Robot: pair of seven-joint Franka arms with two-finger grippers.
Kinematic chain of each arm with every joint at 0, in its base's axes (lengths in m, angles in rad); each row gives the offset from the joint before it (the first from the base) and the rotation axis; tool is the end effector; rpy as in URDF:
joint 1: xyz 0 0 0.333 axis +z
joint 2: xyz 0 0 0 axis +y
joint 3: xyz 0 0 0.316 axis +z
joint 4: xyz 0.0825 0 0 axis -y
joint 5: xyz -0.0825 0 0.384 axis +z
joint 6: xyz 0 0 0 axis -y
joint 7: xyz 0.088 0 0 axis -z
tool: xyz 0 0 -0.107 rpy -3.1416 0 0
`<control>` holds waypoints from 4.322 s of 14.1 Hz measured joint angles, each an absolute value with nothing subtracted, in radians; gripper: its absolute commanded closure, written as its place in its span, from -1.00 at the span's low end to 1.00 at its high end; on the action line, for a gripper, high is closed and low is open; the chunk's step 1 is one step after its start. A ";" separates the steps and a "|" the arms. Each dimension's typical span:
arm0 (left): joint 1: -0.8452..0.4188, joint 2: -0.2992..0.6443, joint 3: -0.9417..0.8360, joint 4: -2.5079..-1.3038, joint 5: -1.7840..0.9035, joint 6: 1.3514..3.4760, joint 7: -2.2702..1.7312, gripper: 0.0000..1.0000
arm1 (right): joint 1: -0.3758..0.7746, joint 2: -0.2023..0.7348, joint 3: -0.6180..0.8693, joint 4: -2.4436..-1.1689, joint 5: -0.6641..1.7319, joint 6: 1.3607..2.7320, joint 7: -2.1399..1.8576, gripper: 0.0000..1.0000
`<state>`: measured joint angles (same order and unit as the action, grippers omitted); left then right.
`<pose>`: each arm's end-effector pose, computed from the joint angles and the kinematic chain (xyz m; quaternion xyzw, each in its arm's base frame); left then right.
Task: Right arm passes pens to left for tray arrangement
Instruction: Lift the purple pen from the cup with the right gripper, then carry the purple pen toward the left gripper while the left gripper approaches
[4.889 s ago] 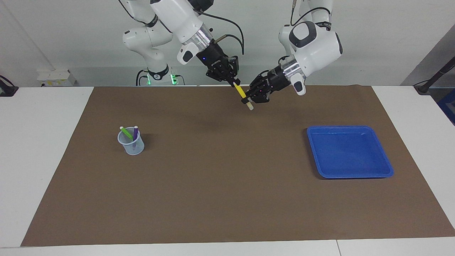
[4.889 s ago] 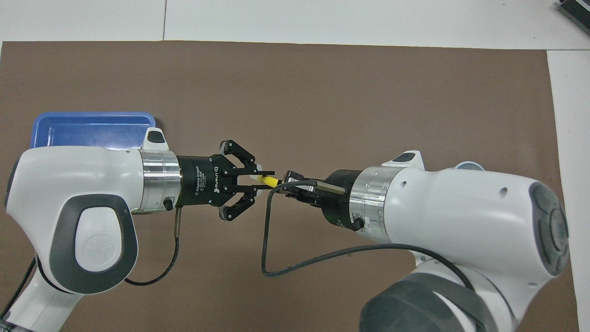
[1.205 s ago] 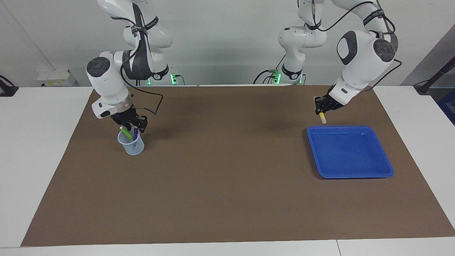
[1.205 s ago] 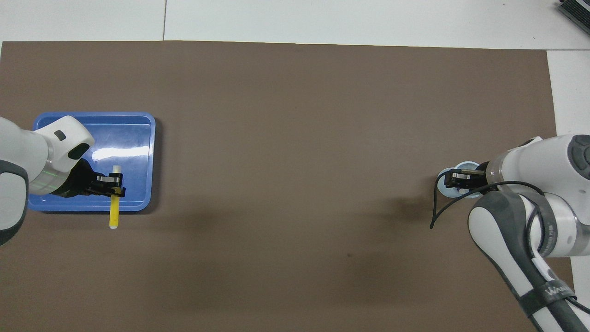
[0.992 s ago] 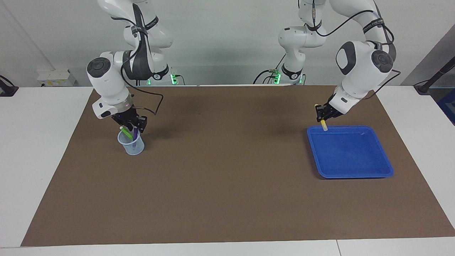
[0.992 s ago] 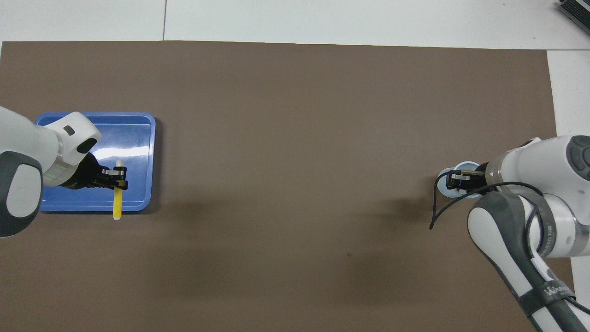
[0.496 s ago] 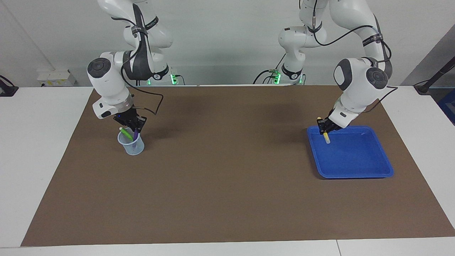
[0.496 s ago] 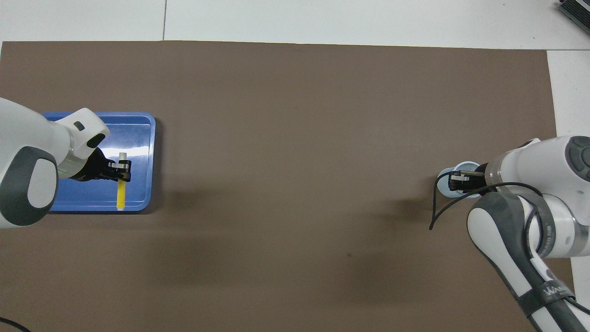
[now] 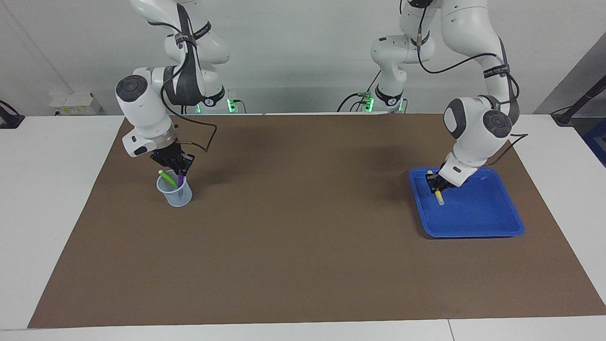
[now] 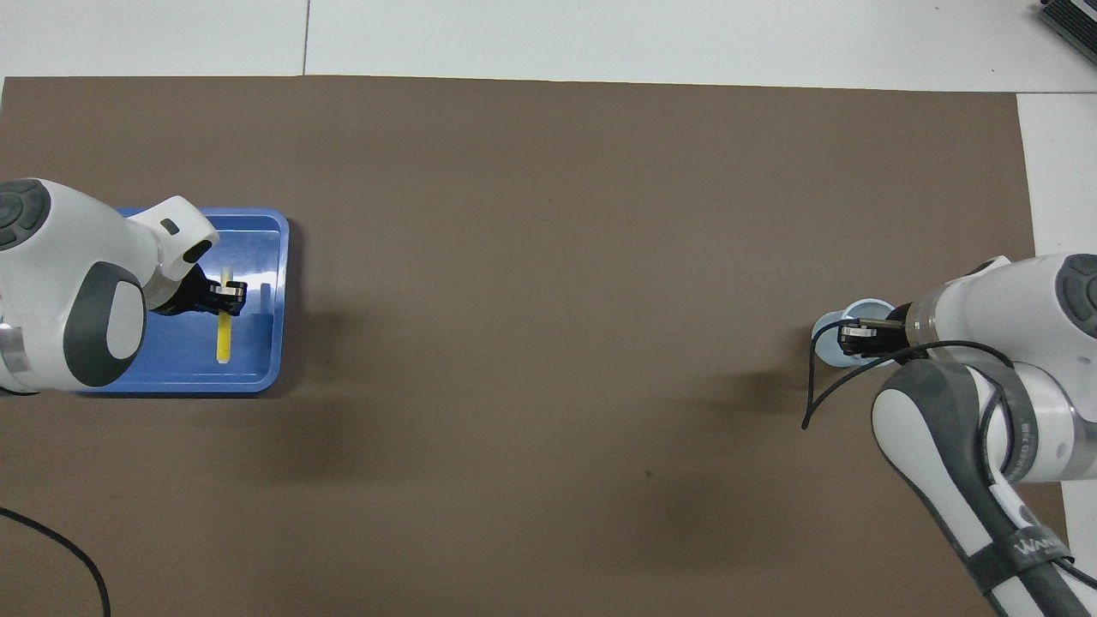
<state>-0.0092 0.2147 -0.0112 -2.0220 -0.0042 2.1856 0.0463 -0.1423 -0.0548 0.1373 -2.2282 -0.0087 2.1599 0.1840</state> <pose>0.5832 -0.0119 0.3405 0.9992 -0.0320 -0.0255 0.0032 0.5148 -0.0026 0.3949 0.9957 -0.0921 -0.0063 0.0079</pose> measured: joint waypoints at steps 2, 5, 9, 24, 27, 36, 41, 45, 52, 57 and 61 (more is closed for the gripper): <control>-0.004 0.242 -0.011 -2.020 -0.002 2.219 0.049 1.00 | -0.160 -0.055 0.137 -2.216 -0.011 2.157 0.149 1.00; 0.006 0.272 -0.011 -2.020 0.000 2.264 0.055 1.00 | -0.177 -0.055 0.137 -2.166 -0.012 2.099 0.131 1.00; 0.021 0.298 -0.012 -2.020 0.003 2.304 0.099 1.00 | -0.177 -0.056 0.138 -2.043 -0.012 2.011 0.130 1.00; 0.047 0.309 -0.013 -1.985 -0.122 2.320 0.048 -0.64 | -0.004 -0.058 0.157 -1.782 0.319 2.045 0.348 1.00; 0.061 0.309 -0.012 -1.867 -0.201 2.189 0.027 -0.65 | 0.070 -0.057 0.160 -1.785 0.336 2.094 0.487 1.00; 0.080 0.306 -0.043 -1.741 -0.578 2.104 -0.512 -1.00 | 0.236 -0.057 0.162 -1.839 0.390 2.318 0.734 1.00; 0.079 0.287 -0.043 -1.719 -0.705 2.031 -0.695 -1.00 | 0.348 -0.056 0.163 -1.902 0.390 2.418 0.836 1.00; 0.079 0.274 -0.045 -1.714 -0.810 1.894 -0.794 -1.00 | 0.397 -0.054 0.163 -1.930 0.390 2.446 0.847 1.00; 0.077 0.216 -0.062 -1.717 -0.874 1.755 -0.969 -0.98 | 0.425 -0.050 0.163 -1.994 0.390 2.495 0.851 1.00; 0.026 0.203 -0.064 -1.766 -0.962 1.797 -1.071 -0.94 | 0.454 -0.050 0.163 -1.994 0.390 2.495 0.852 1.00; -0.014 0.180 -0.064 -1.826 -1.028 1.827 -1.091 -0.94 | 0.461 -0.050 0.163 -1.994 0.390 2.495 0.852 1.00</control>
<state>-0.0136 0.1800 -0.0639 -1.8260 -1.0276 1.8275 -1.0906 0.4611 -0.0503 0.1627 -1.9938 0.3901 2.4953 0.8516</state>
